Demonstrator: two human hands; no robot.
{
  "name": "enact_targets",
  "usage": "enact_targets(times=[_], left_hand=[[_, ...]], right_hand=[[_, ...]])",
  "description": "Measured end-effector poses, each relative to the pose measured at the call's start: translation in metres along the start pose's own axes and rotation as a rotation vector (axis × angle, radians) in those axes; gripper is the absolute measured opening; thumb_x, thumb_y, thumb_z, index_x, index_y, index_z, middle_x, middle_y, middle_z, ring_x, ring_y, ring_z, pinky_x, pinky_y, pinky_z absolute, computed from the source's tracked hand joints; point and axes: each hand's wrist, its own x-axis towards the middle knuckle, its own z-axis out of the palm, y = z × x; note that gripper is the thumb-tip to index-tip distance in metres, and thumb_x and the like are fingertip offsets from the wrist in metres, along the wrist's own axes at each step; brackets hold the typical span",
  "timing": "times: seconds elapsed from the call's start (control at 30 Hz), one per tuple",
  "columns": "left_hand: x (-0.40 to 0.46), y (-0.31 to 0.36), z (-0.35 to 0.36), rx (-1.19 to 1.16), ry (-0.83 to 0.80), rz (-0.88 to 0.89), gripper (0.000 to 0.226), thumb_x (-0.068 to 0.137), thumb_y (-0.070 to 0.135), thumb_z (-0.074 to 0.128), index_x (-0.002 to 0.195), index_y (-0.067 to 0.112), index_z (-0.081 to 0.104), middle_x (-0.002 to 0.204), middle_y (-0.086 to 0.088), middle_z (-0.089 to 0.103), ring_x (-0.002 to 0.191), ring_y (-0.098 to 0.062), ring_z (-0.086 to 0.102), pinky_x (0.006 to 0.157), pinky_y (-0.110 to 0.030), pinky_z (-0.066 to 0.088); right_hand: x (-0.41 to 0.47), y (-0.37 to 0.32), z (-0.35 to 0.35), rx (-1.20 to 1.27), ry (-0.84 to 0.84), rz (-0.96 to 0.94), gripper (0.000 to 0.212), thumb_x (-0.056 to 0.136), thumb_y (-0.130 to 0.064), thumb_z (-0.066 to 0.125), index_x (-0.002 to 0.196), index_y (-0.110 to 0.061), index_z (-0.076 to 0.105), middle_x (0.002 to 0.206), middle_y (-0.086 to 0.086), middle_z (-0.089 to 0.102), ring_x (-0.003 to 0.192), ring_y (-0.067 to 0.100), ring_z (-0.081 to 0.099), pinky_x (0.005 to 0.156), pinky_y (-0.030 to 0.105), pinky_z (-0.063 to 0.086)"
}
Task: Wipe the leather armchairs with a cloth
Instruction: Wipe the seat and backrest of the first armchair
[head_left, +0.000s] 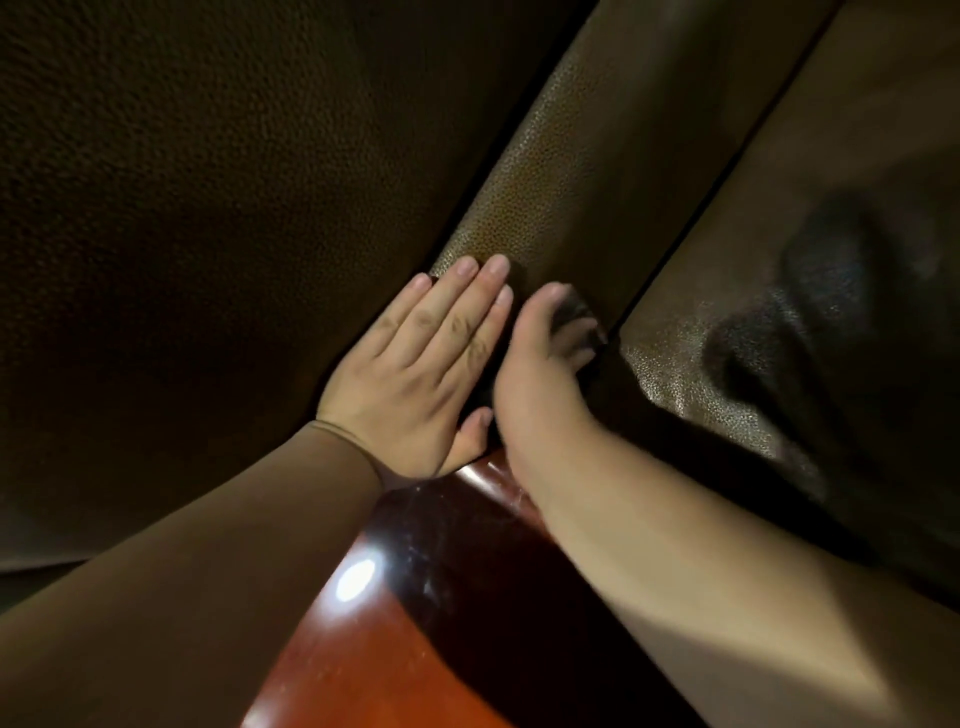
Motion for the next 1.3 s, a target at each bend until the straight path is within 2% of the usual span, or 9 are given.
enact_targets(times=[0.1,0.3,0.43,0.57,0.67,0.8,1.0,1.1,1.3], left_hand=[[0.000,-0.001,0.000,-0.003,0.034,-0.007,0.084,0.098,0.049,0.043,0.162,-0.004,0.028,0.170,-0.022,0.026,0.159,-0.037,0.024,0.130,-0.048,0.020],[0.003,0.001,0.001,-0.001,0.010,-0.010,0.083,0.096,0.045,0.045,0.163,-0.002,0.028,0.171,-0.021,0.023,0.160,-0.036,0.021,0.131,-0.046,0.016],[0.002,-0.001,0.003,-0.016,0.034,-0.005,0.084,0.096,0.045,0.046,0.162,-0.003,0.027,0.171,-0.020,0.021,0.160,-0.036,0.020,0.131,-0.046,0.016],[0.001,0.000,0.006,-0.061,0.122,-0.014,0.076,0.103,0.044,0.034,0.159,-0.006,0.028,0.168,-0.022,0.017,0.161,-0.035,0.015,0.131,-0.047,0.017],[0.000,-0.001,0.003,-0.014,0.037,-0.005,0.083,0.097,0.047,0.043,0.162,-0.004,0.028,0.170,-0.020,0.020,0.161,-0.035,0.018,0.131,-0.047,0.016],[0.002,-0.002,0.002,0.039,0.008,-0.011,0.087,0.094,0.049,0.046,0.162,-0.002,0.030,0.171,-0.019,0.023,0.160,-0.035,0.021,0.132,-0.047,0.014],[-0.002,0.000,0.007,0.018,0.029,0.001,0.086,0.094,0.049,0.049,0.161,-0.001,0.031,0.169,-0.020,0.027,0.159,-0.037,0.024,0.131,-0.048,0.018],[0.004,-0.002,0.005,0.058,0.003,-0.024,0.086,0.094,0.050,0.046,0.163,0.000,0.030,0.171,-0.018,0.024,0.160,-0.035,0.022,0.131,-0.046,0.017],[0.001,-0.002,0.004,0.064,-0.050,-0.022,0.089,0.092,0.051,0.047,0.164,0.002,0.028,0.172,-0.017,0.021,0.160,-0.034,0.021,0.131,-0.046,0.016]], right_hand=[[-0.016,-0.008,0.010,0.274,-0.146,0.163,0.105,0.081,-0.095,0.021,0.164,-0.037,-0.008,0.174,-0.002,-0.013,0.160,0.022,-0.007,0.126,0.061,-0.003],[0.011,-0.025,-0.006,0.242,0.117,0.261,0.094,0.090,-0.087,0.015,0.164,-0.035,-0.011,0.172,0.007,-0.018,0.160,0.034,-0.010,0.124,0.067,0.000],[0.006,-0.025,-0.018,0.019,0.165,-0.134,0.110,0.080,-0.091,-0.004,0.166,-0.021,-0.006,0.171,0.017,-0.018,0.158,0.041,-0.011,0.124,0.061,-0.008],[-0.036,-0.015,-0.011,-0.188,-0.139,-0.645,0.116,0.065,-0.099,-0.007,0.160,-0.034,-0.023,0.164,-0.003,-0.040,0.153,0.022,-0.034,0.117,0.038,-0.020],[0.011,-0.030,-0.037,-0.366,0.078,-0.875,0.102,0.085,-0.084,-0.006,0.166,-0.023,-0.006,0.170,0.011,-0.027,0.156,0.034,-0.024,0.126,0.055,-0.011],[0.071,-0.084,-0.067,-0.314,0.249,-0.836,0.087,0.093,-0.067,0.000,0.167,-0.022,0.009,0.173,0.012,-0.014,0.158,0.038,-0.014,0.126,0.055,-0.007],[0.009,-0.001,-0.056,-0.739,-0.062,-1.121,0.072,0.106,-0.058,0.011,0.166,-0.017,0.008,0.173,0.013,-0.011,0.157,0.039,-0.020,0.126,0.063,0.004],[0.051,-0.039,-0.082,-0.864,0.096,-1.207,0.065,0.108,-0.051,0.019,0.166,-0.019,0.013,0.174,0.015,0.001,0.158,0.045,-0.009,0.123,0.068,0.010],[0.071,-0.055,-0.068,-0.453,0.342,-0.925,0.067,0.110,-0.039,0.035,0.165,-0.007,0.014,0.171,0.025,0.000,0.159,0.041,0.006,0.127,0.058,0.009]])
